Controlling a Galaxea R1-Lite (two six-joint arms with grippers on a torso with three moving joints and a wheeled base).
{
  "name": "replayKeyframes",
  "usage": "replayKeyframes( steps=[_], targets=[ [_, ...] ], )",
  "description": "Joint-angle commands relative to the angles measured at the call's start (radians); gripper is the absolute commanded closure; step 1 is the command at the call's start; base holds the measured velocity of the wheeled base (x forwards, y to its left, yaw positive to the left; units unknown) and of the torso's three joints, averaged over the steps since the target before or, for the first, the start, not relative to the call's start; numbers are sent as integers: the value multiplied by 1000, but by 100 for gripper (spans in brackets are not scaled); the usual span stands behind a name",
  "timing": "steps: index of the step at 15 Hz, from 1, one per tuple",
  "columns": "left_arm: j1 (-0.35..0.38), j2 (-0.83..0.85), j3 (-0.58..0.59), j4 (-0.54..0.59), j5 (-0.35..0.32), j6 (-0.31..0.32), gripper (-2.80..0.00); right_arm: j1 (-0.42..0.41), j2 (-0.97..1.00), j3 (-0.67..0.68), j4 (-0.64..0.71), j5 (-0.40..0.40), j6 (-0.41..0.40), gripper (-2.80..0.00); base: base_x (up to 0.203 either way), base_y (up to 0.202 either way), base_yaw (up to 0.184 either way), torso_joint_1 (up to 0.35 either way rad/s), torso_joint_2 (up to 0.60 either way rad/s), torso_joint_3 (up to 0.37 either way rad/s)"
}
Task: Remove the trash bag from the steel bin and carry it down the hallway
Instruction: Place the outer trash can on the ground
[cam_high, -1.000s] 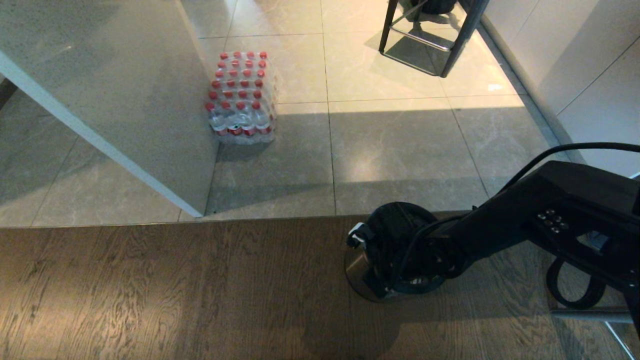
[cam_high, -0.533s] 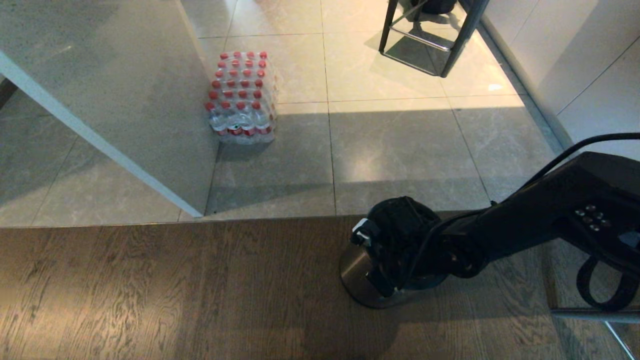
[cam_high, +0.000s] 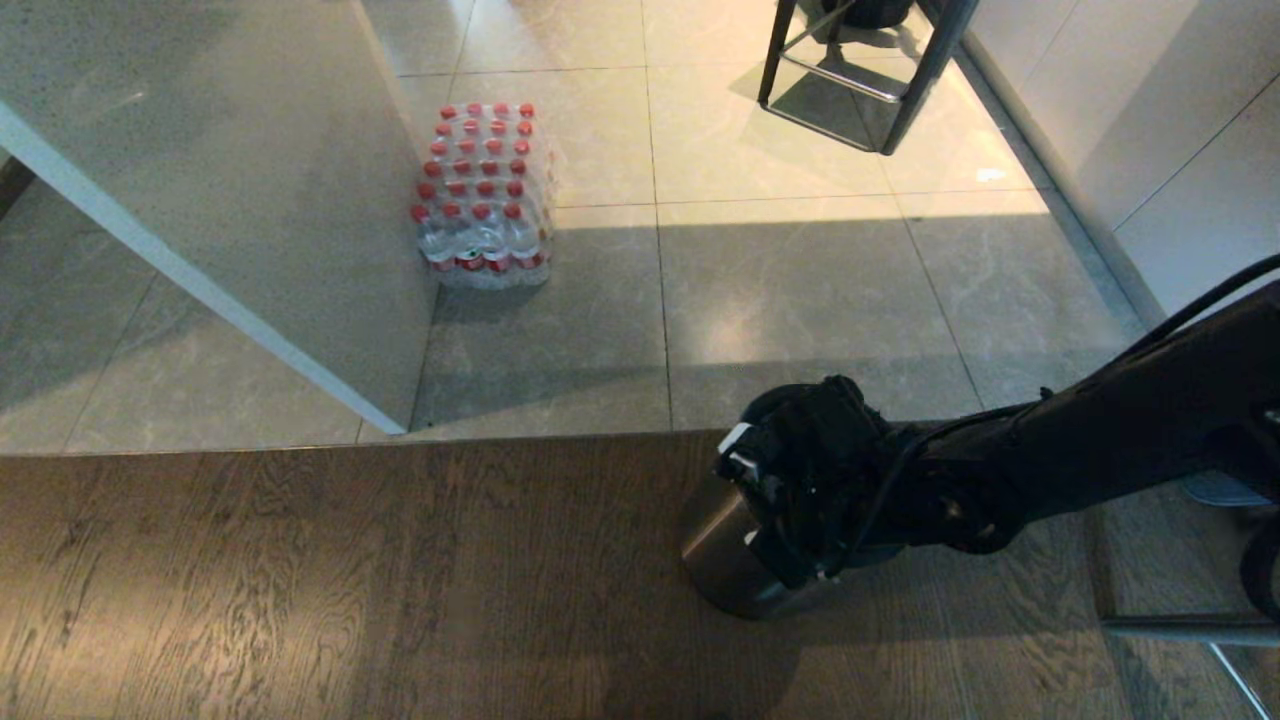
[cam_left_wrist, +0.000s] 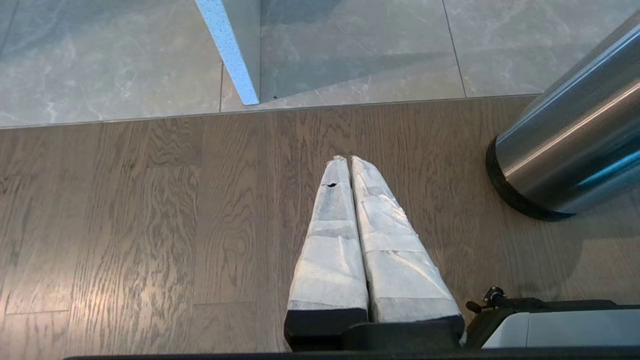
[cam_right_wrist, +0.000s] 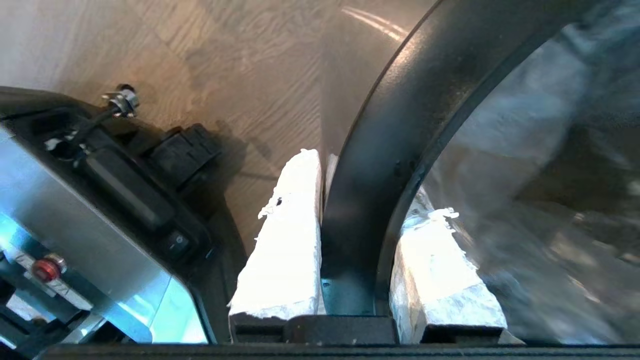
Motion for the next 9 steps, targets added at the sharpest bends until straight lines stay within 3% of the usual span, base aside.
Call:
replayKeyframes(
  steps=[1, 9],
  targets=[
    [0, 0, 0, 0, 0, 0, 0, 0, -84, 18, 29, 1, -8, 0, 0, 0, 0, 0, 0, 0],
    [0, 0, 0, 0, 0, 0, 0, 0, -294, 33, 192, 1, -30, 0, 0, 0, 0, 0, 0, 0]
  ],
)
